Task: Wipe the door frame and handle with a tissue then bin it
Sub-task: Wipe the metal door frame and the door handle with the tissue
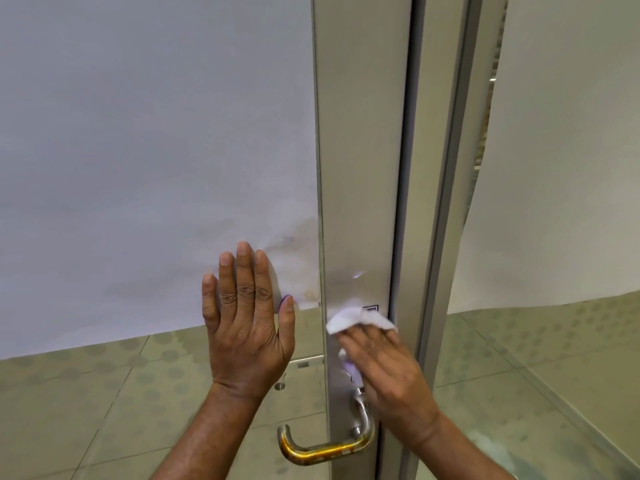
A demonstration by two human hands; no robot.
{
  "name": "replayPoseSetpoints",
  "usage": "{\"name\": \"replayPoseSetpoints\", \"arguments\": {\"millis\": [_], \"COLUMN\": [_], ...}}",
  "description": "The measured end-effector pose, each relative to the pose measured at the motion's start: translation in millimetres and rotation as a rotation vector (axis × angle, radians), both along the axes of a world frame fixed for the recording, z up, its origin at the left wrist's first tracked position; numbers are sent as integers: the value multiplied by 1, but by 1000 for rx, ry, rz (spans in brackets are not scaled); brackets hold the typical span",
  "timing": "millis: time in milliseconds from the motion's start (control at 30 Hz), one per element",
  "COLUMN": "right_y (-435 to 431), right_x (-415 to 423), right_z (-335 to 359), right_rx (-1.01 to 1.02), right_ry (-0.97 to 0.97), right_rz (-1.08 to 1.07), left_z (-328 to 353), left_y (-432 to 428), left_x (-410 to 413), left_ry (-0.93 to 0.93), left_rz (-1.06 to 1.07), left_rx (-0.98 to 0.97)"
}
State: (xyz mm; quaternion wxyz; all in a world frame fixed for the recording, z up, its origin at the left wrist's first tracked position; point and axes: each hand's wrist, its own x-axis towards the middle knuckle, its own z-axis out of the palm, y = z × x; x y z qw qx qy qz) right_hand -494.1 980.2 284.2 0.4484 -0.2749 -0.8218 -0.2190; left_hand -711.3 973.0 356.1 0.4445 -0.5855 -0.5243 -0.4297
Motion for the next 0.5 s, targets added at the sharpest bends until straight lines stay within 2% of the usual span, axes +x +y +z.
{"name": "replayPoseSetpoints", "arguments": {"millis": [100, 233, 333, 500], "right_y": [4, -11, -20, -42], "right_x": [-12, 9, 24, 17], "right_z": [7, -8, -9, -8], "right_rx": [2, -45, -113, -414], "right_ry": [103, -88, -88, 23], "right_rz": [-2, 53, 59, 42], "left_z": [-1, -2, -1, -2], "left_y": [0, -1, -1, -1], "left_x": [0, 0, -1, -1], "left_ry": [-3, -1, -4, -8], "left_rz": [1, -9, -11, -16], "left_rx": [-4, -6, 0, 1]}}
